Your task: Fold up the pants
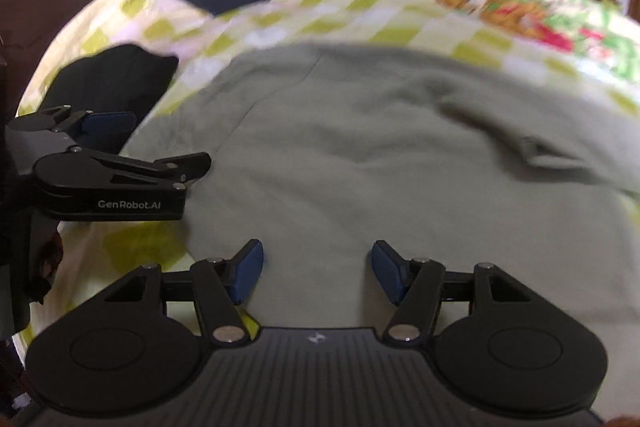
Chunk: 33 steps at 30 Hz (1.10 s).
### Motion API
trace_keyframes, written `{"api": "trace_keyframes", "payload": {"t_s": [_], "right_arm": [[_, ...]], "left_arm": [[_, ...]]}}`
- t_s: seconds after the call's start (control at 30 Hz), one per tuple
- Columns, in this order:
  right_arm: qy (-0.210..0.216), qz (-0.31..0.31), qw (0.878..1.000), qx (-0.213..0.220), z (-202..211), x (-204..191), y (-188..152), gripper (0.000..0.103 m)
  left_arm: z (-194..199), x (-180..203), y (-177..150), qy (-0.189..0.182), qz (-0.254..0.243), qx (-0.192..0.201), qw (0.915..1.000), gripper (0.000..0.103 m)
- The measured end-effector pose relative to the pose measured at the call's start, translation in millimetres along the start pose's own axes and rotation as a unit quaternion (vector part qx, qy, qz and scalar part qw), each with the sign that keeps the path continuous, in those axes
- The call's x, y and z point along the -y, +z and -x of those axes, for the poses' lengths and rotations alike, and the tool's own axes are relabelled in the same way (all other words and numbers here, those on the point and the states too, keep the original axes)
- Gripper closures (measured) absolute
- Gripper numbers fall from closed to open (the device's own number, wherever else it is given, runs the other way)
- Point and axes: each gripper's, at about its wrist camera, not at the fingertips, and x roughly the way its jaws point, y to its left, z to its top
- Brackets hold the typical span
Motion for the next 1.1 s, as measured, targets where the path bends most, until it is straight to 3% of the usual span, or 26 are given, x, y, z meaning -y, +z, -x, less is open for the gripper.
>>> {"api": "trace_keyframes", "payload": {"t_s": [0.13,0.3,0.43,0.5,0.6,0.7,0.77,0.83,0.97,1.03,1.1], "right_arm": [[0.062,0.006,0.998,-0.028,-5.5,-15.1,-3.0,0.033],[0.098,0.03,0.993,-0.056,-2.6,-46.3,-15.3,0.029],[0.142,-0.005,0.988,-0.062,16.3,-35.2,-8.6,0.033],[0.15,-0.001,0.988,-0.039,32.5,-18.5,5.2,0.035],[0.12,0.008,0.993,0.001,49.7,18.5,33.4,0.035],[0.044,0.045,0.998,0.03,39.3,63.6,75.1,0.034],[0.0,0.068,0.997,0.03,20.4,96.6,102.6,0.034],[-0.018,0.082,0.996,0.01,-5.0,124.4,125.8,0.035],[0.015,0.117,0.991,-0.064,-39.0,145.5,142.9,0.049],[0.047,0.157,0.982,-0.096,-48.3,138.3,140.7,0.049],[0.048,0.209,0.969,-0.12,-60.0,128.1,134.8,0.047]], "left_arm": [[8.1,-23.1,-18.4,-0.02,0.021,-0.012,0.9995,0.004],[24.0,-18.2,-31.3,0.0,-0.018,-0.032,0.9993,0.009],[43.1,-20.7,-25.8,-0.002,-0.026,-0.037,0.999,0.012],[55.3,-22.6,-15.6,-0.016,-0.027,-0.024,0.9992,0.012],[65.0,-20.7,9.1,-0.035,-0.044,0.019,0.9983,0.011],[48.3,-15.5,42.4,-0.044,-0.066,0.054,0.9954,0.011],[27.8,-9.4,67.3,-0.046,-0.082,0.072,0.993,0.011],[4.2,-3.7,89.7,-0.063,-0.097,0.08,0.9901,0.011],[-31.1,9.4,113.1,-0.073,-0.132,0.077,0.9855,0.011],[-38.0,15.9,117.0,-0.074,-0.15,0.073,0.9831,0.011],[-40.9,20.0,117.3,-0.079,-0.164,0.068,0.9809,0.011]]}}
